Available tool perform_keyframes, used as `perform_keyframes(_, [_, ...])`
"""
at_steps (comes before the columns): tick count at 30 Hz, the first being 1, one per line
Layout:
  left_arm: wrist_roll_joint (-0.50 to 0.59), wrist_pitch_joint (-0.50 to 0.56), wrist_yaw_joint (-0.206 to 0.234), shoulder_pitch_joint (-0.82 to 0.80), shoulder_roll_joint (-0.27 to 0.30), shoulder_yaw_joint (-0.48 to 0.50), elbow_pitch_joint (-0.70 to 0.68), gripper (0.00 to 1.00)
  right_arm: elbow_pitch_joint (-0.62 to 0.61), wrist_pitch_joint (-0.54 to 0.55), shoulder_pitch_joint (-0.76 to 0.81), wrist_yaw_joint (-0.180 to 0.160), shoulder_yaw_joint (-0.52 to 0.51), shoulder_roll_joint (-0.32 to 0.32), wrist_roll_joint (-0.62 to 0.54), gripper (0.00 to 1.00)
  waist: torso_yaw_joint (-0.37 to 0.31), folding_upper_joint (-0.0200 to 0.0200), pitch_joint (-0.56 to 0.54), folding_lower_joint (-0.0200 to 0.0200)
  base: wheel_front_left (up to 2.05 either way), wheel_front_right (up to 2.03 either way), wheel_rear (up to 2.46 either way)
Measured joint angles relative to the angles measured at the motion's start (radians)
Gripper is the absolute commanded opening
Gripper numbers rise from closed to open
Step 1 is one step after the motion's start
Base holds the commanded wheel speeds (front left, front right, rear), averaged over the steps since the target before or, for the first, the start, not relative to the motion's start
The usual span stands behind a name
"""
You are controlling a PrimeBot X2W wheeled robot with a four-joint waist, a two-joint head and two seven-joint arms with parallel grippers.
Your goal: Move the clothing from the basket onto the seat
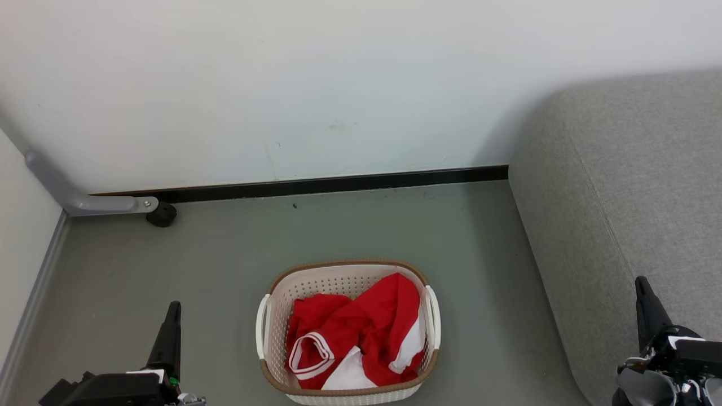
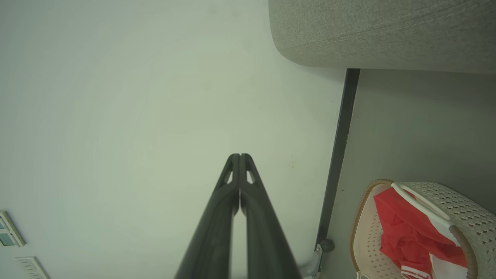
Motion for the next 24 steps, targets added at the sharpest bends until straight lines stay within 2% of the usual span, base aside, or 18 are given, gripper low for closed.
perform_keyframes(24, [0.0,0.0,0.0,0.0,0.0,0.0,0.0,0.0,0.0,0.0,0.0,0.0,0.0,0.0,0.0,0.0,0.0,0.0,0.0,0.0,0.0,0.0,0.0])
